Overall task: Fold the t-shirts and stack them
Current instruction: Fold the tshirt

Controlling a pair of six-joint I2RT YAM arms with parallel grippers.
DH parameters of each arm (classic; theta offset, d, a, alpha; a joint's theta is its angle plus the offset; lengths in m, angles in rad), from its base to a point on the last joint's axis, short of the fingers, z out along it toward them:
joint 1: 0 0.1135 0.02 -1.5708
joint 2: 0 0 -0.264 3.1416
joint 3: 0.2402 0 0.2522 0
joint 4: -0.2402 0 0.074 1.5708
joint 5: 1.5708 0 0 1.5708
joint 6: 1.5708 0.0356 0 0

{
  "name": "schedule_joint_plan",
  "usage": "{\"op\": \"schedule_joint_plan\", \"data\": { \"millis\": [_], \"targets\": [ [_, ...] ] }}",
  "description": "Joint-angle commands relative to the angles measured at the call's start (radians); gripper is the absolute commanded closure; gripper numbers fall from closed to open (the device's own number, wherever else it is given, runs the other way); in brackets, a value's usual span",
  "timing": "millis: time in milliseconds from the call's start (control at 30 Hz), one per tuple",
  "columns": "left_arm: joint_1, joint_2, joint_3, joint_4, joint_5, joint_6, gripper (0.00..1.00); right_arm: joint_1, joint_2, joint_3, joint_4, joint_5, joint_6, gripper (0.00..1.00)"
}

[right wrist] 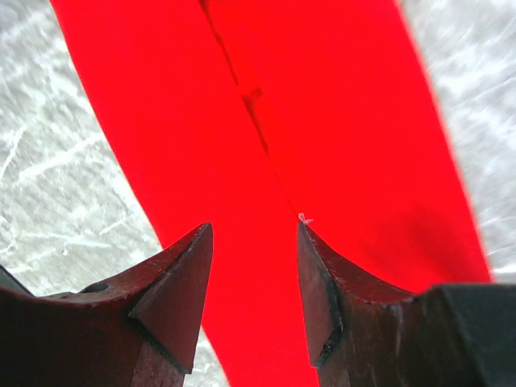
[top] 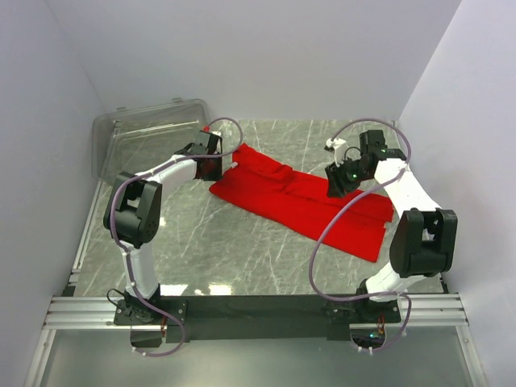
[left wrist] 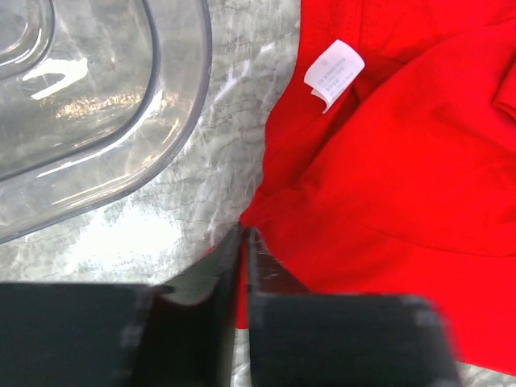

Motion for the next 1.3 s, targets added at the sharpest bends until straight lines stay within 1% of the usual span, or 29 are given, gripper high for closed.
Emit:
{"op": "schedule_joint_plan", "data": {
  "millis": [0, 33, 67, 100, 167, 200, 333, 433, 533, 567, 633, 667, 733, 867, 967, 1100, 1267],
  "targets": [
    [0.003, -0.030, -0.003, 0.021, 0.020, 0.011, 0.85, 0.002, 0.008, 0.053, -0.032, -0.041, -0.017, 0.47],
    [0.004, -0.036, -0.015, 0.019, 0.014, 0.011, 0.76, 0.002, 0.005, 0.052, -0.034, -0.038, -0.017, 0.47],
    [0.004, -0.044, -0.026, 0.021, 0.003, 0.011, 0.60, 0.001, -0.004, 0.047, -0.037, -0.035, -0.020, 0.46],
    [0.006, -0.060, -0.037, 0.027, 0.000, 0.011, 0.56, 0.002, -0.012, 0.039, -0.034, -0.016, -0.022, 0.46],
    [0.012, -0.076, -0.066, 0.035, 0.014, 0.008, 0.52, 0.001, -0.035, 0.007, -0.020, 0.013, -0.022, 0.46],
    [0.017, -0.088, -0.076, 0.044, 0.024, 0.007, 0.52, 0.002, -0.043, -0.008, -0.014, 0.065, -0.012, 0.46],
    [0.034, -0.100, -0.112, 0.067, 0.077, 0.010, 0.52, 0.002, -0.084, -0.101, 0.018, 0.194, 0.017, 0.45],
    [0.038, -0.090, -0.112, 0.076, 0.103, 0.017, 0.55, -0.045, -0.124, -0.160, 0.032, 0.264, 0.034, 0.45],
    [0.040, -0.082, -0.110, 0.096, 0.135, 0.020, 0.69, -0.093, -0.155, -0.206, 0.030, 0.313, 0.035, 0.45],
    [0.041, -0.080, -0.109, 0.101, 0.144, 0.022, 0.78, -0.129, -0.161, -0.214, 0.021, 0.317, 0.031, 0.45],
    [0.044, -0.085, -0.106, 0.105, 0.153, 0.023, 0.89, -0.163, -0.169, -0.228, 0.003, 0.330, 0.024, 0.45],
    [0.046, -0.094, -0.107, 0.110, 0.156, 0.026, 0.92, -0.197, -0.170, -0.235, -0.003, 0.335, 0.023, 0.45],
    [0.050, -0.108, -0.112, 0.116, 0.158, 0.030, 0.96, -0.223, -0.170, -0.243, -0.019, 0.349, 0.023, 0.45],
    [0.069, -0.157, -0.133, 0.136, 0.178, 0.039, 0.99, -0.251, -0.176, -0.281, -0.037, 0.381, 0.023, 0.44],
    [0.078, -0.185, -0.149, 0.145, 0.195, 0.043, 0.99, -0.266, -0.163, -0.306, -0.008, 0.409, 0.023, 0.44],
    [0.096, -0.202, -0.190, 0.176, 0.232, 0.039, 0.99, -0.314, -0.089, -0.266, 0.015, 0.394, 0.003, 0.44],
    [0.113, -0.196, -0.205, 0.187, 0.273, 0.046, 0.99, -0.317, -0.029, -0.206, 0.026, 0.372, -0.081, 0.44]
  ]
}}
